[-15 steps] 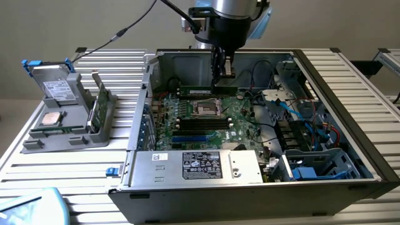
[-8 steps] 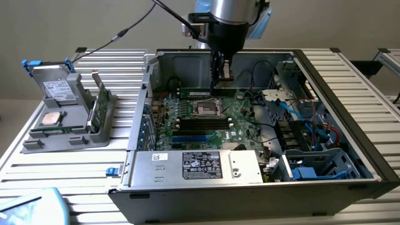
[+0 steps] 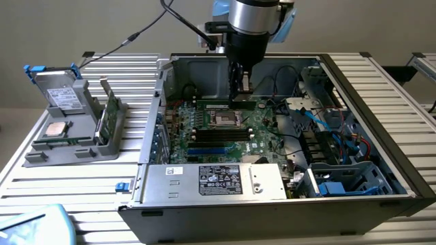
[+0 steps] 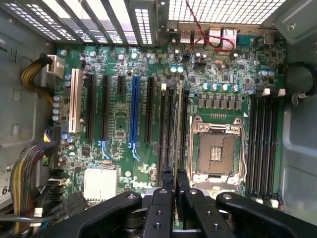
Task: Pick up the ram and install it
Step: 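Pick up the ram and move it above insertion slot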
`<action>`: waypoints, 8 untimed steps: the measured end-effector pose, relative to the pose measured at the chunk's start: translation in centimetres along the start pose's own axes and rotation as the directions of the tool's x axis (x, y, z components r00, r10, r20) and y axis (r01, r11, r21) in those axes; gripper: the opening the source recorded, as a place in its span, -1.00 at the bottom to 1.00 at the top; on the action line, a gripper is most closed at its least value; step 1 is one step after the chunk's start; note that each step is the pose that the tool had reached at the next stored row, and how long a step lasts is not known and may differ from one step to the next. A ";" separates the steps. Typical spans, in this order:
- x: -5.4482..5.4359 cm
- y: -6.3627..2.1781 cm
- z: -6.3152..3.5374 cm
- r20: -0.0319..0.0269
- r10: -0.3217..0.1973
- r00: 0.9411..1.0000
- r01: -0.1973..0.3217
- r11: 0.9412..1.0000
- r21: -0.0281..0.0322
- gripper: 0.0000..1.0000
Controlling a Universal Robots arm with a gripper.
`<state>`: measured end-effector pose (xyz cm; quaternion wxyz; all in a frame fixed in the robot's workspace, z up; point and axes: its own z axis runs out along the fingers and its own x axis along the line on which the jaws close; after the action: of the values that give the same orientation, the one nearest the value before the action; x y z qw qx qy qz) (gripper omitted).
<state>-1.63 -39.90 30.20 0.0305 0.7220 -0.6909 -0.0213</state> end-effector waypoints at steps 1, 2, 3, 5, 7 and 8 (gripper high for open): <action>0.0 -0.01 0.19 0.000 0.000 1.000 0.000 1.000 0.000 -0.73; 0.0 -0.02 0.37 0.000 0.000 1.000 0.000 1.000 0.000 -0.73; 0.0 -0.03 0.55 0.000 0.000 1.000 0.000 1.000 0.000 -0.73; 0.0 -0.04 0.92 0.000 0.000 1.000 0.000 1.000 0.000 -0.73; 0.1 -0.06 1.28 0.000 0.000 1.000 0.000 1.000 0.000 -0.73; 0.1 -0.07 1.46 0.000 0.000 1.000 0.000 1.000 0.000 -0.73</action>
<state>-1.66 -39.99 28.74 0.0305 0.7220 -0.6909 -0.0212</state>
